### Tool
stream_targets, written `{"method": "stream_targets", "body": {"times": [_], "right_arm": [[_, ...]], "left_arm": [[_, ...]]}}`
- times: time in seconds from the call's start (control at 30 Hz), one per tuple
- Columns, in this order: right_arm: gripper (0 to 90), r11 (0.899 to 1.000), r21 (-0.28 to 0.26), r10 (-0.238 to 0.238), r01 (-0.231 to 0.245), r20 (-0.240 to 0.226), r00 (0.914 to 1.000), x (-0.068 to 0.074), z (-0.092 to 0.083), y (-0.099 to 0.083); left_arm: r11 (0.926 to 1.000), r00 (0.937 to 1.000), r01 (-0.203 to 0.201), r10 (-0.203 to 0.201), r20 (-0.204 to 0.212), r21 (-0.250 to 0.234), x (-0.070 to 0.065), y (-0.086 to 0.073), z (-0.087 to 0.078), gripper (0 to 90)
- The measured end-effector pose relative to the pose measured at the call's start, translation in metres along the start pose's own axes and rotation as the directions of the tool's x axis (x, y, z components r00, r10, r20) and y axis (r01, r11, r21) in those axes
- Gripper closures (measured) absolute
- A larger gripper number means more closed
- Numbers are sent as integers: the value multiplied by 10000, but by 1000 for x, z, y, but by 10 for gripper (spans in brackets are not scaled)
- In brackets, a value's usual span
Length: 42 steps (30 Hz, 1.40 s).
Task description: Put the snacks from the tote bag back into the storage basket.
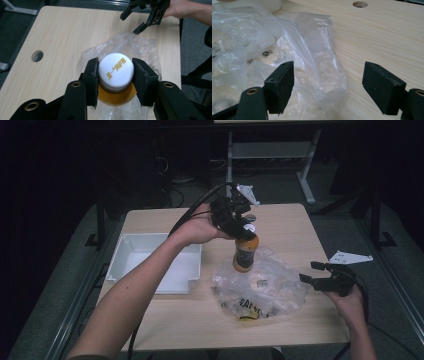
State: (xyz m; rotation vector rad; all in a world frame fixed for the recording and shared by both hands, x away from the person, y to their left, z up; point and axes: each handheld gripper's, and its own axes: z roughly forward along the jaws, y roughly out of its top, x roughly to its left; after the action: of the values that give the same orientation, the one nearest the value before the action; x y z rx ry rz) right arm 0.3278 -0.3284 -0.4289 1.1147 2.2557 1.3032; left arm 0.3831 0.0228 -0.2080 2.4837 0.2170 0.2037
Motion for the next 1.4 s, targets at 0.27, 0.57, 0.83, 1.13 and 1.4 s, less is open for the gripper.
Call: {"method": "stream_targets", "body": {"times": [0.27, 0.57, 0.83, 1.13, 1.4], "right_arm": [[248, 10000, 52, 38, -38, 99, 9999, 1, 0, -1], [245, 9999, 134, 98, -101, 223, 9997, 1, 2, -1], [245, 9997, 171, 162, -167, 315, 9994, -1, 2, -4], [246, 9999, 23, 137, -138, 309, 9994, 0, 0, -2], [246, 9998, 182, 86, -92, 311, 9995, 2, 4, -1]], "left_arm": [[9995, 9994, 239, -243, -227, -208, 9, -19, -20, 591], [9986, 9974, 514, -519, -500, -125, 18, -42, -38, 590], [9976, 9952, 685, -686, -700, -38, 21, -60, -47, 589], [9940, 9902, 1081, -1089, -872, -142, 26, -78, -57, 590], [9919, 9871, 1260, -1270, -973, -162, 28, -89, -62, 590]]}}
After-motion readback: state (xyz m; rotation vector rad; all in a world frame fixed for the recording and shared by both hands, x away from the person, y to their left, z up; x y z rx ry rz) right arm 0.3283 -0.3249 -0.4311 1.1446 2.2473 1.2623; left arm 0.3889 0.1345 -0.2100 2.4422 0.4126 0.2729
